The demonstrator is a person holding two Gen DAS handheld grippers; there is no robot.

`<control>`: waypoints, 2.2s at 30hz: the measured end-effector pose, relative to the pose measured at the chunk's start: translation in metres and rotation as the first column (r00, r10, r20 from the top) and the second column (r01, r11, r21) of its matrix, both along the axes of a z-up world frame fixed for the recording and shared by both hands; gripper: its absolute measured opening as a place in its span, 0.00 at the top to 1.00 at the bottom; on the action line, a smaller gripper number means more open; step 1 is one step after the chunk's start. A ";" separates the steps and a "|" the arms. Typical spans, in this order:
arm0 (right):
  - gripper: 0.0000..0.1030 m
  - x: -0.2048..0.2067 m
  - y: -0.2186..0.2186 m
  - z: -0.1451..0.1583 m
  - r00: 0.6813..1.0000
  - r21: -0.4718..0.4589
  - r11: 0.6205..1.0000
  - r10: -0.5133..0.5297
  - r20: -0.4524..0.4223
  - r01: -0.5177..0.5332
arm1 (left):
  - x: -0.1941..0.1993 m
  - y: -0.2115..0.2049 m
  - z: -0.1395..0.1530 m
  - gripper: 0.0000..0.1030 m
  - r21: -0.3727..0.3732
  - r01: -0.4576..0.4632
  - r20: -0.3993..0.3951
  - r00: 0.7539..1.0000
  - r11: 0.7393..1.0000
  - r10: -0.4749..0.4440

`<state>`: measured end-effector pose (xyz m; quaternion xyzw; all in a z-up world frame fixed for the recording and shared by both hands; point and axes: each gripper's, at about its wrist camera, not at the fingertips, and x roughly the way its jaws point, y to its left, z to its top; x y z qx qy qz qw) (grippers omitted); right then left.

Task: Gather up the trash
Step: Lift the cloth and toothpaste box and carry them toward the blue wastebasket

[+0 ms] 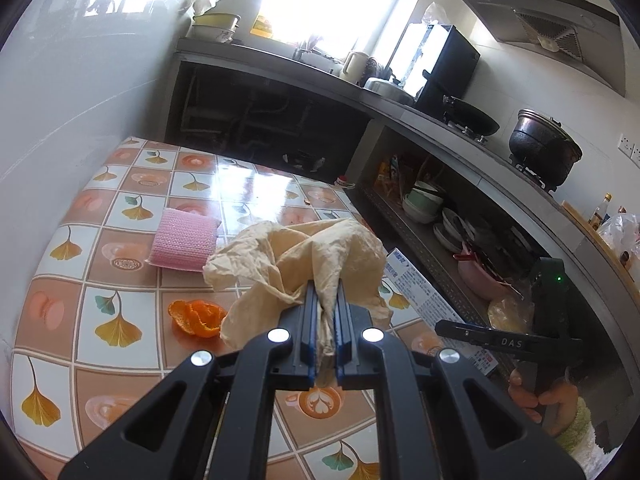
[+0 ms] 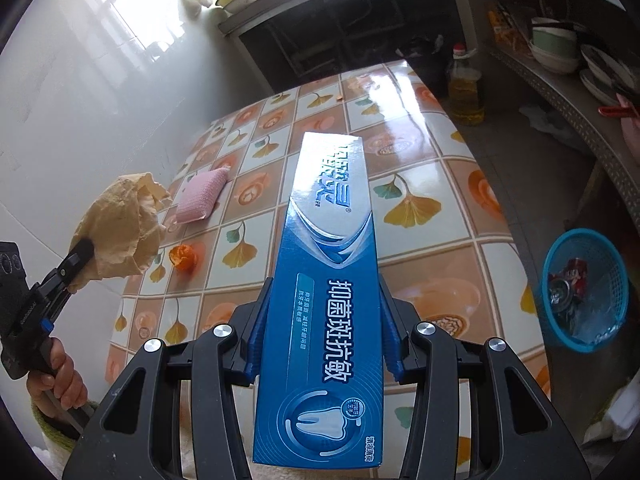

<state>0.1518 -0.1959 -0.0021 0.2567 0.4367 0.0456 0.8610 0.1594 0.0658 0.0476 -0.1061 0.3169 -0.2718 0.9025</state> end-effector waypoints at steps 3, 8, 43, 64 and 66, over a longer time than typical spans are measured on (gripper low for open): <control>0.57 -0.005 -0.003 0.002 1.000 0.003 1.000 -0.007 0.007 0.007 | -0.001 -0.006 0.000 0.94 0.007 0.012 0.003 1.000 1.000 -0.012; 0.57 -0.012 -0.011 0.005 1.000 0.009 1.000 -0.021 0.019 0.021 | 0.000 -0.014 0.001 0.94 0.012 0.029 0.004 1.000 1.000 -0.029; 0.58 -0.088 -0.096 0.012 0.972 0.069 0.974 -0.221 0.076 0.216 | 0.003 -0.145 0.009 0.94 0.080 0.256 0.007 0.966 0.963 -0.257; 0.58 -0.145 -0.182 -0.037 0.898 0.104 0.892 -0.438 -0.034 0.439 | 0.018 -0.315 -0.016 0.94 0.149 0.521 -0.094 0.854 0.841 -0.512; 0.58 -0.150 -0.190 -0.043 0.889 0.106 0.882 -0.456 -0.050 0.459 | 0.020 -0.329 -0.020 0.94 0.153 0.540 -0.106 0.842 0.828 -0.529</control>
